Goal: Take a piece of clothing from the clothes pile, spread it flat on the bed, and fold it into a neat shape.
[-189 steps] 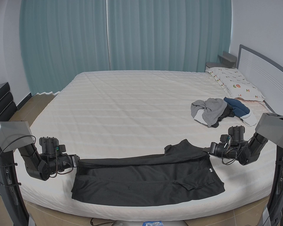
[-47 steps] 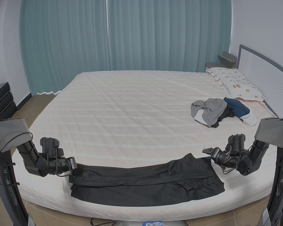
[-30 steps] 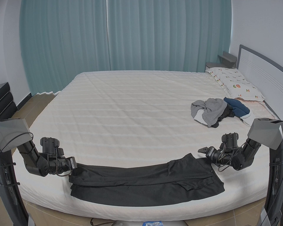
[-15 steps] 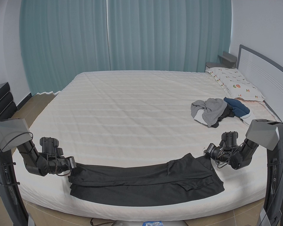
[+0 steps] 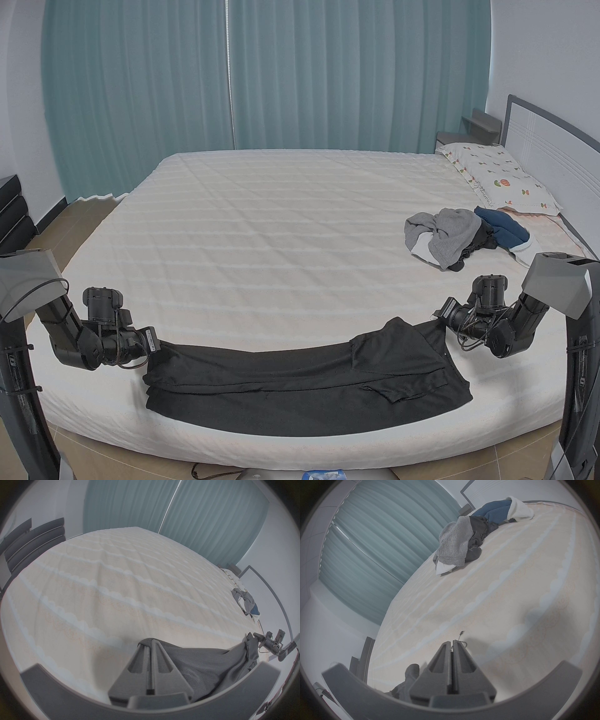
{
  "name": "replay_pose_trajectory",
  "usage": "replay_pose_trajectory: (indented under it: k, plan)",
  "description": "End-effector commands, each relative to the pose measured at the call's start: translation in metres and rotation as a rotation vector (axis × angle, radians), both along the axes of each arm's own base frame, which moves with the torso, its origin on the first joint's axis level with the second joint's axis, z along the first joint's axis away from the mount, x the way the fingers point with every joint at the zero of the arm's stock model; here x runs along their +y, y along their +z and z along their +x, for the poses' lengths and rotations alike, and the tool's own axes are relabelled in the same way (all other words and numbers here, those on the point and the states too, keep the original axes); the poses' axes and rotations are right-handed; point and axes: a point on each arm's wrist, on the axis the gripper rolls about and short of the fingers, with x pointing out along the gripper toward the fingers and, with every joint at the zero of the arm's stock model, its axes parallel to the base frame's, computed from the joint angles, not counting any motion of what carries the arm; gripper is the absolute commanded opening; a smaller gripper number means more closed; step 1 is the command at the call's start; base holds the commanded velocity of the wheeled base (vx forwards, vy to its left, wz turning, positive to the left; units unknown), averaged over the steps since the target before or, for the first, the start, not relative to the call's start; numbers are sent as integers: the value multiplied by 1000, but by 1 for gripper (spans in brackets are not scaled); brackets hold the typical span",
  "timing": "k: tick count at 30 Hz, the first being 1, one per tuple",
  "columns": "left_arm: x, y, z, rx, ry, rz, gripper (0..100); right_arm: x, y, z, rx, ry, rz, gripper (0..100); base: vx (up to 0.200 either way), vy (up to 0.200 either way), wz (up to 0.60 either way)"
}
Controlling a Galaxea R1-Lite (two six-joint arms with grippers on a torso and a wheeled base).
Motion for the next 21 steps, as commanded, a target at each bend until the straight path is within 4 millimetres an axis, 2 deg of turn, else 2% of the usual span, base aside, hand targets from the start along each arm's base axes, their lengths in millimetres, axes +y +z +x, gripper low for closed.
replay_pose_trajectory:
  k: [1, 7, 8, 15, 17, 21]
  plan:
    - [0, -4, 2, 9, 0, -2, 0, 1, -1, 4, -8, 1, 0, 0, 0, 0, 0]
    - [0, -10, 4, 18, 3, -5, 0, 1, -6, 6, -3, 2, 0, 0, 0, 0, 0]
    - [0, -11, 4, 23, 3, -6, 100, 2, -6, 6, -3, 5, -1, 100, 0, 0, 0]
    - [1, -8, 5, 12, 1, -10, 100, 0, 6, -1, -29, 0, 4, 100, 0, 0, 0]
    - [2, -4, 4, 2, 8, -23, 100, -2, 18, -11, -29, 0, 11, 100, 0, 0, 0]
    - [3, 18, 1, -45, 17, -82, 100, 3, 35, -38, -5, 1, 27, 100, 0, 0, 0]
